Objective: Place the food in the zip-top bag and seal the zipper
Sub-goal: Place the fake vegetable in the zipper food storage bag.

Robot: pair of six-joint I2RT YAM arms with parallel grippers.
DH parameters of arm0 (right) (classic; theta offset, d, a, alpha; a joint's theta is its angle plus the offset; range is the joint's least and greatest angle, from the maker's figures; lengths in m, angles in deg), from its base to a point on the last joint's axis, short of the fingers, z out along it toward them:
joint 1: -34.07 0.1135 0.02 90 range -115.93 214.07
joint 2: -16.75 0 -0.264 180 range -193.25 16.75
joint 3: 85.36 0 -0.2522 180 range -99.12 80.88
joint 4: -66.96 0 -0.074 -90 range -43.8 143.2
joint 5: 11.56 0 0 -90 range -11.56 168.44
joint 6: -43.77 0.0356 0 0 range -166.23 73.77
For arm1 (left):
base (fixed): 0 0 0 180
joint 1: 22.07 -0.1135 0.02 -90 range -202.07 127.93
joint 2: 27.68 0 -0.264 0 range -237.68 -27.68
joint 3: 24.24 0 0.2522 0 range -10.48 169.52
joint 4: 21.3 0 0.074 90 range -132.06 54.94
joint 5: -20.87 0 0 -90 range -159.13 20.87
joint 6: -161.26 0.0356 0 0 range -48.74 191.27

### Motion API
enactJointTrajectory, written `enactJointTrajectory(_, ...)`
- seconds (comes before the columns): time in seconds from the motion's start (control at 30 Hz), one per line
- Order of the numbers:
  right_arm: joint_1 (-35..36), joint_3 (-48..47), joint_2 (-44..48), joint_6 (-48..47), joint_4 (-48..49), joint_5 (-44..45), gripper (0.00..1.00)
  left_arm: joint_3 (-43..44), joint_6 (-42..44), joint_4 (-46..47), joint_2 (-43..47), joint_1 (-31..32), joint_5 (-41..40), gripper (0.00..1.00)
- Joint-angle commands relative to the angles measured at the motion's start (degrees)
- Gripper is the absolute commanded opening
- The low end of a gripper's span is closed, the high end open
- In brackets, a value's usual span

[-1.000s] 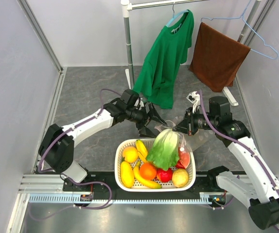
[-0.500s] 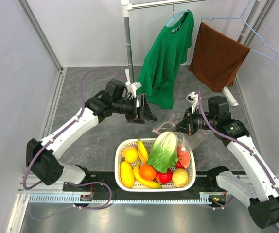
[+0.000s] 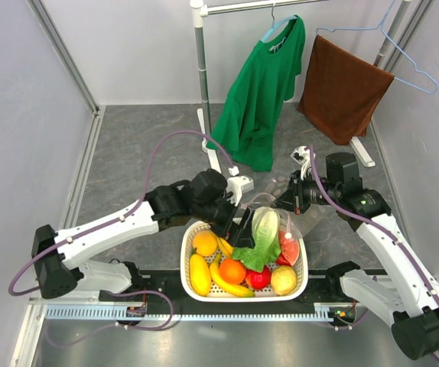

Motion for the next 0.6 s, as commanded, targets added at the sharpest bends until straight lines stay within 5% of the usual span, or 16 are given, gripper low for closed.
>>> enactJointTrajectory(0.0, 0.72, -0.44, 0.87, -1.21, 1.94, -0.11, 0.00, 0.05, -3.44, 0.62, -3.48, 1.82, -4.80, 1.00)
enactJointTrajectory(0.37, 1.51, 0.71, 0.79, -1.56, 2.11, 1.74, 0.00, 0.66, -2.84, 0.97, -9.02, 8.67, -17.01, 0.99)
enactJointTrajectory(0.57, 1.69, 1.41, 1.14, -1.56, 2.20, 2.88, 0.00, 0.48, -3.62, 2.55, -12.54, 9.91, -18.51, 0.79)
